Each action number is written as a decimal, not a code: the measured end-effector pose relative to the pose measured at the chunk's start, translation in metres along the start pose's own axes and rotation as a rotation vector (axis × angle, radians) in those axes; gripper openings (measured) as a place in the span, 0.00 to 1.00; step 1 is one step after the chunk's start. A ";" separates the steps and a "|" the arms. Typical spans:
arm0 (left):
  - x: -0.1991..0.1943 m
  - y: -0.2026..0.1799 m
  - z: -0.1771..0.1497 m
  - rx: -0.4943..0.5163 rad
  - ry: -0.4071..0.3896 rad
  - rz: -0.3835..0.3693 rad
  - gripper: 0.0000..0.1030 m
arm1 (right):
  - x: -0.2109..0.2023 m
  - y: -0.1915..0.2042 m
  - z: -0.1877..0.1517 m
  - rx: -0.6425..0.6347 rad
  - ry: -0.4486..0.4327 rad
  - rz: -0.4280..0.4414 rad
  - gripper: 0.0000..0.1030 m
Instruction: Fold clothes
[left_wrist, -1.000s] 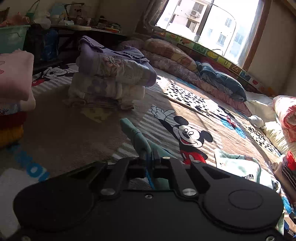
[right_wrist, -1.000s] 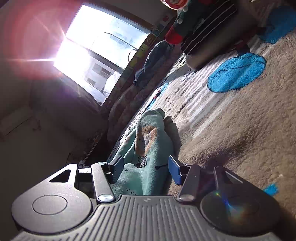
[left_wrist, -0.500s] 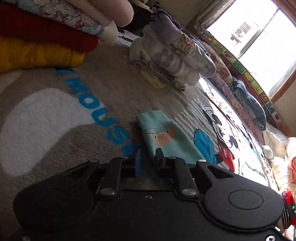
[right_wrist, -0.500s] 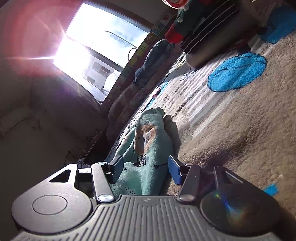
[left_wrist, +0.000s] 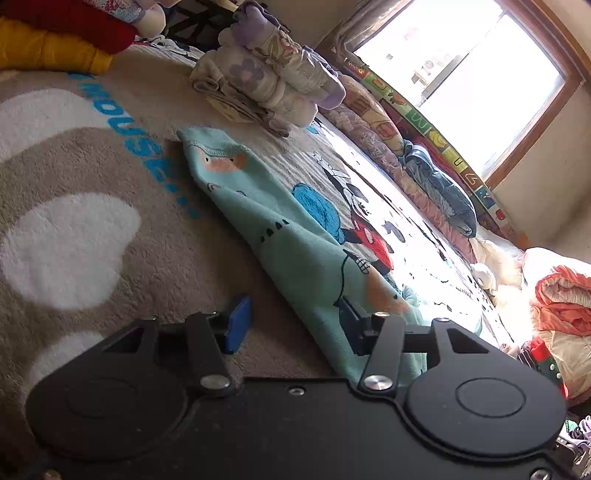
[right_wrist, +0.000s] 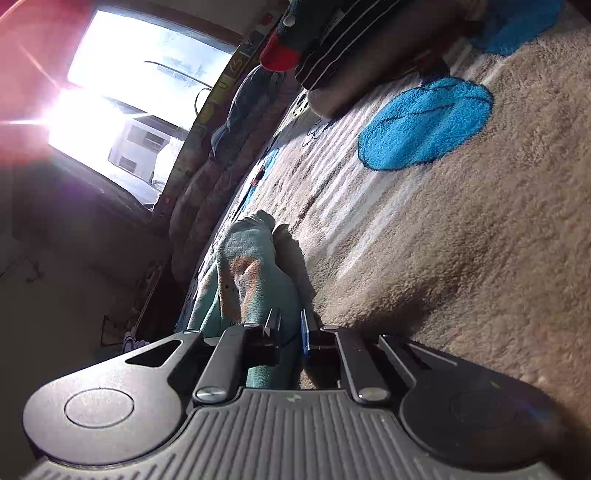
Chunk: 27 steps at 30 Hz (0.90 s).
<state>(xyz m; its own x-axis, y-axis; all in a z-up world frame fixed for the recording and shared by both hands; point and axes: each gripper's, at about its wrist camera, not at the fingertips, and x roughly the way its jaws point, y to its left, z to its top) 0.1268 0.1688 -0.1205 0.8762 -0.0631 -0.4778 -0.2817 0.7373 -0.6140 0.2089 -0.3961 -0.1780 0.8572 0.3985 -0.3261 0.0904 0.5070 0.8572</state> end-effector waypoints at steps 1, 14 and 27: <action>0.001 0.000 0.000 0.002 -0.002 0.000 0.50 | 0.005 0.003 0.001 -0.007 0.007 -0.008 0.10; 0.010 0.001 0.005 0.034 0.018 -0.029 0.51 | 0.062 0.034 0.017 -0.038 0.034 -0.027 0.47; 0.013 0.007 0.010 -0.001 0.046 -0.076 0.51 | -0.024 0.088 0.006 -0.439 -0.225 -0.391 0.12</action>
<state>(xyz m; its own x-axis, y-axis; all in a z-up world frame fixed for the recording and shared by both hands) 0.1399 0.1801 -0.1242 0.8762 -0.1493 -0.4582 -0.2157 0.7287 -0.6500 0.1994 -0.3656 -0.0927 0.8930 -0.0258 -0.4492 0.2427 0.8683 0.4326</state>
